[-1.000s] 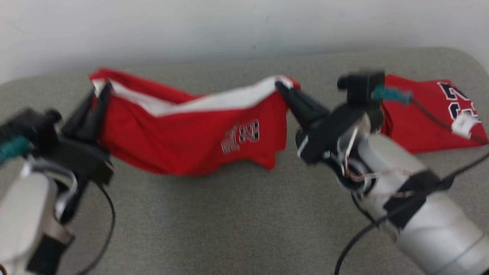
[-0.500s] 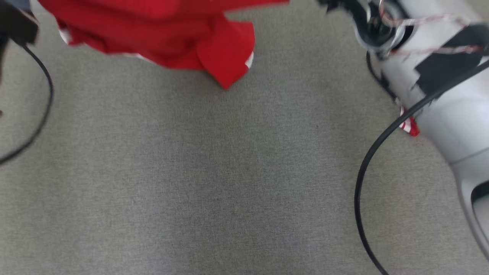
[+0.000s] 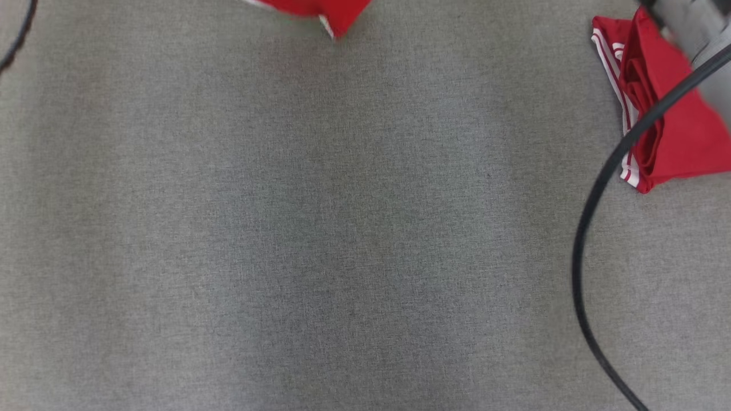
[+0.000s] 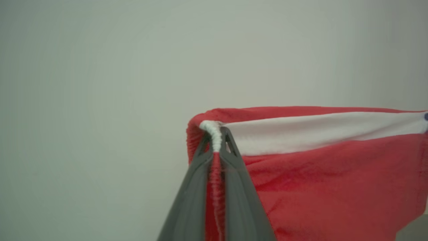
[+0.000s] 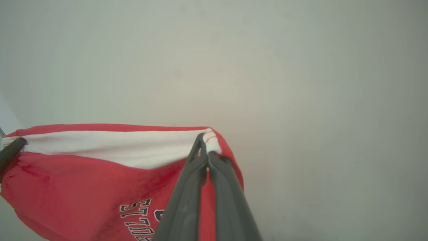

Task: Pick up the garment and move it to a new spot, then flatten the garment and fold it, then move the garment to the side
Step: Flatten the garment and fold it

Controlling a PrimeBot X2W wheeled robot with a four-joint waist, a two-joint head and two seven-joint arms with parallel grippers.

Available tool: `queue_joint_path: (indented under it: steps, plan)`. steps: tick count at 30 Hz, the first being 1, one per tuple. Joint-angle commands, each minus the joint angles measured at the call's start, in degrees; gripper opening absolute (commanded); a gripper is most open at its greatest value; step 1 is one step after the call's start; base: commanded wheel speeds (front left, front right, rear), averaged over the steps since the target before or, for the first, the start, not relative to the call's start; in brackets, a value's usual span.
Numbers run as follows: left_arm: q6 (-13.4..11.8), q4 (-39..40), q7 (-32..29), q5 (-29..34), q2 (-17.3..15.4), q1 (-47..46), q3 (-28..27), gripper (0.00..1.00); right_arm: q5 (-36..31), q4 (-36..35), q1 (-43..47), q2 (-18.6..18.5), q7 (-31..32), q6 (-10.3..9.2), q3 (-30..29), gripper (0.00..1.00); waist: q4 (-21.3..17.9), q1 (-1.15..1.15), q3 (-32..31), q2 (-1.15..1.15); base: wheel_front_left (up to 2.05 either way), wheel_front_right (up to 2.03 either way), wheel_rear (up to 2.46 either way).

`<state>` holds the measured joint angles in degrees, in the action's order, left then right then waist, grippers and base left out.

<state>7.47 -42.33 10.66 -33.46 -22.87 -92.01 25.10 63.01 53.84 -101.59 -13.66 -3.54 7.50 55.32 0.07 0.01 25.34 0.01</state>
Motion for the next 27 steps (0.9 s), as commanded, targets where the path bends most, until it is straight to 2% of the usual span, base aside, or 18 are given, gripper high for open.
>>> queue_joint_path:
  steps: [1, 6, 11, 19, 27]
  plan:
    - [0.0, -0.7, 0.4, -0.7, 0.5, -1.4, 0.6, 0.0, 0.2, 0.7, -1.4, -0.2, -0.3, -0.02, 0.2, 0.0, 0.0, -0.01, 0.7, -0.01, 0.0, 0.0, 0.0]
    - [0.0, -2.2, 1.3, -2.2, 1.8, -4.4, 3.3, 0.0, 1.8, 1.2, -2.9, 1.1, -1.9, -0.02, 1.2, 0.0, 0.0, -0.01, 2.7, -0.01, 0.0, 0.0, 0.0]
    - [0.0, -1.8, 2.6, -4.3, 0.9, -4.0, 5.6, 0.0, 2.9, -1.0, -1.7, 0.6, -3.1, -0.02, 3.3, 0.0, -0.1, -0.01, 4.4, -0.01, 0.0, 0.0, 0.0]
    - [0.0, 1.7, 4.2, -7.4, -1.2, 4.0, 8.0, 0.0, 6.8, -8.6, 4.6, -1.8, -5.1, -0.02, 7.3, 0.0, -0.4, -0.01, 2.9, -0.01, 0.0, 0.0, 0.0]
    - [-0.2, 8.5, 4.5, -8.6, -4.0, 15.7, 6.1, 0.0, 11.2, -18.2, 14.4, -5.0, -7.4, -0.02, 11.2, 0.0, -1.0, -0.01, -1.6, -0.01, 0.0, 0.0, 0.0]
